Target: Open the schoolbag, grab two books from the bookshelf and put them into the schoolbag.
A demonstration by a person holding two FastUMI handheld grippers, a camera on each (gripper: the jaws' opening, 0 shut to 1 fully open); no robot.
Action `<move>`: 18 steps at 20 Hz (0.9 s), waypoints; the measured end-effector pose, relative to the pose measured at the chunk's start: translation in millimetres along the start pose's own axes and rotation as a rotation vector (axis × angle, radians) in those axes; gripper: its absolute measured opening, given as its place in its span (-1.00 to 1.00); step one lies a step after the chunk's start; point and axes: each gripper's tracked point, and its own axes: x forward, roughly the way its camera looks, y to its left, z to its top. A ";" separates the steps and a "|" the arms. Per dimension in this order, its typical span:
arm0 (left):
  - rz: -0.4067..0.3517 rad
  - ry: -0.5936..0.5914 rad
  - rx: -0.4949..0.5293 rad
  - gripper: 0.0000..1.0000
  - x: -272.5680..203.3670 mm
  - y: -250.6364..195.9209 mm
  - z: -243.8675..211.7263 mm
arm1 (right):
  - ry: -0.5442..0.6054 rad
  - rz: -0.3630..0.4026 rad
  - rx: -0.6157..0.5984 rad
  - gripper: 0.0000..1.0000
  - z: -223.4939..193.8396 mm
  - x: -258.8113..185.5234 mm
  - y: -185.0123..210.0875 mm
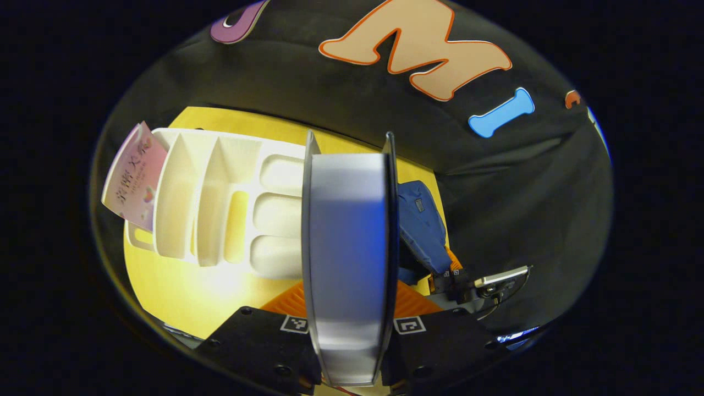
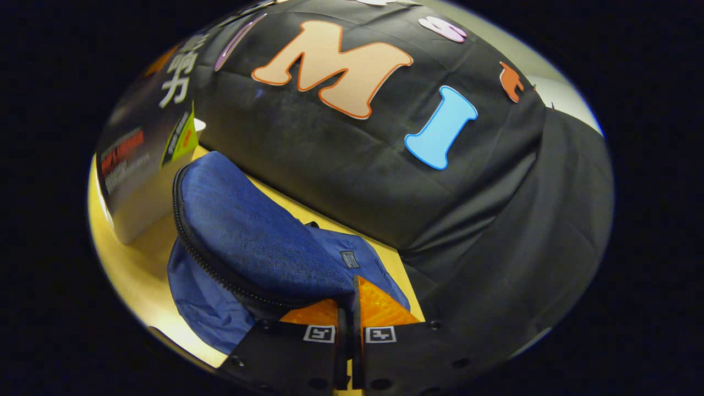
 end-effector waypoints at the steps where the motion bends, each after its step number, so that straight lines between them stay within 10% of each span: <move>1: -0.023 -0.001 -0.018 -0.20 13.0 -3.5 -3.6 | -0.001 0.001 0.022 -0.88 1.1 1.3 -1.1; 18: -0.312 -0.254 -0.156 -0.23 193.8 -65.6 1.2 | -0.045 0.073 0.208 -0.92 11.6 -5.4 -2.7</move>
